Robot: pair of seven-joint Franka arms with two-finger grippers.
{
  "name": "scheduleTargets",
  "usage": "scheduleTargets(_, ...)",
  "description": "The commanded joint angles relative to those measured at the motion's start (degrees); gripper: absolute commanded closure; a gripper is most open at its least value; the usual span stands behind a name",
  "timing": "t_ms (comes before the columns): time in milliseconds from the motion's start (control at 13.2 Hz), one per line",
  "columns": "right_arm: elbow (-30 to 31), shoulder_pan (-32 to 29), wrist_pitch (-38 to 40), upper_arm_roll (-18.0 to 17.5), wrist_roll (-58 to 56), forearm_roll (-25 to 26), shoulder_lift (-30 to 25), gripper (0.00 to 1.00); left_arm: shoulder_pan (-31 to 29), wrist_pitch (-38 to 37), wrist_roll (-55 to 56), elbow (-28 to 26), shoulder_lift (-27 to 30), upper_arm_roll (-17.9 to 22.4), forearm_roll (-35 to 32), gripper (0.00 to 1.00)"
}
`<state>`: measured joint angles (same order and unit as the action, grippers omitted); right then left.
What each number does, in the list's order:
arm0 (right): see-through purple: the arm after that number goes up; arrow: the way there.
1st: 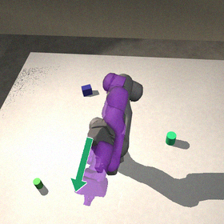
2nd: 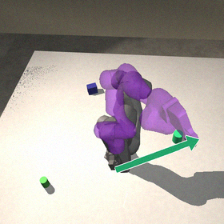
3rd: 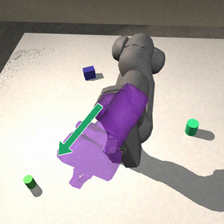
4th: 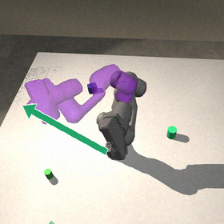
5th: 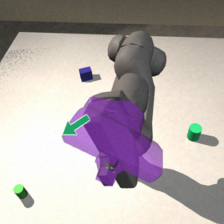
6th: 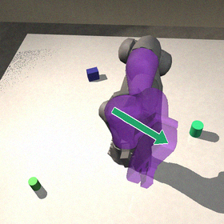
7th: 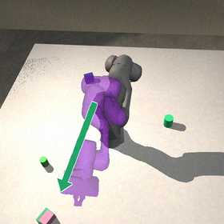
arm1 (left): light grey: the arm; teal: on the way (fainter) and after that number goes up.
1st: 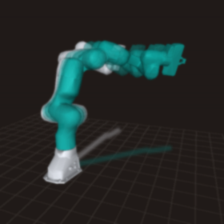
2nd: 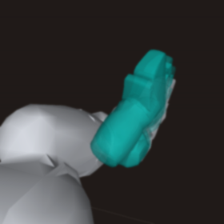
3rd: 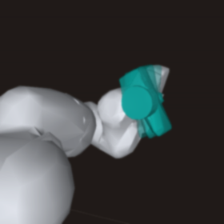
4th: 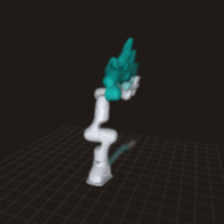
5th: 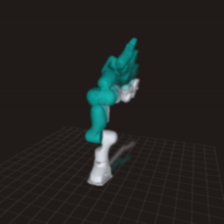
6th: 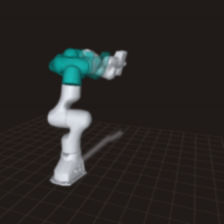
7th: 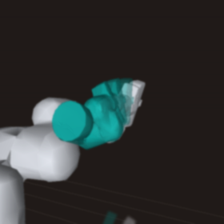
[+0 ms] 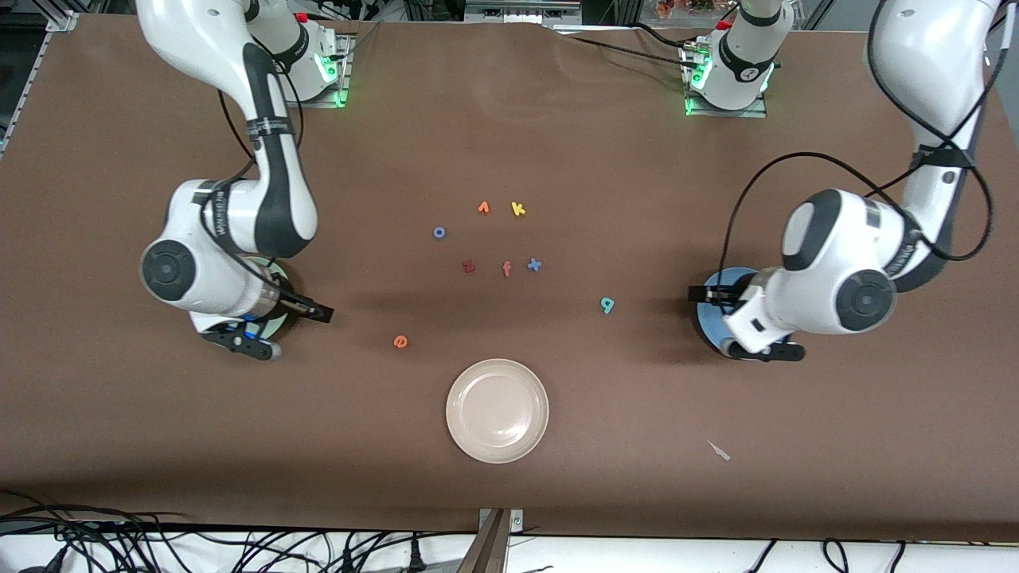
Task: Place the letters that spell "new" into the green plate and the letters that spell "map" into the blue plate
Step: 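Grasp the orange a with the right gripper while the left grasps teal b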
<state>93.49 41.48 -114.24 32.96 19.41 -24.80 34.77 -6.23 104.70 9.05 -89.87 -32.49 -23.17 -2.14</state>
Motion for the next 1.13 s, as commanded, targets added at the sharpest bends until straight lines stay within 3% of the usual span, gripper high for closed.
scheduleTargets(0,-5.94,-0.61,-2.02,-2.28,3.08,-1.39,5.64,0.00,3.84,5.05,-6.05,-1.18,-0.99,0.14,-1.81,0.00)
scheduleTargets(151,-6.57,-1.05,-8.16,-5.00,4.40,-1.39,8.10,0.00,6.39,10.57,-6.24,-3.54,-1.96,0.14,-2.68,0.02)
scheduleTargets(529,-6.57,-1.31,-16.08,-10.46,7.40,-1.74,11.80,0.00,10.62,30.35,-4.92,-16.27,-2.22,0.40,-6.56,0.17)
scheduleTargets(832,-8.67,-1.23,-18.30,-11.69,8.19,-3.76,14.62,0.02,11.76,35.83,-4.66,-18.15,-3.98,0.67,-6.91,0.24)
scheduleTargets(1059,-8.68,-1.14,-18.39,-11.69,8.19,-3.76,15.41,0.23,13.09,36.27,3.39,-17.35,-5.91,0.67,-17.58,0.33)
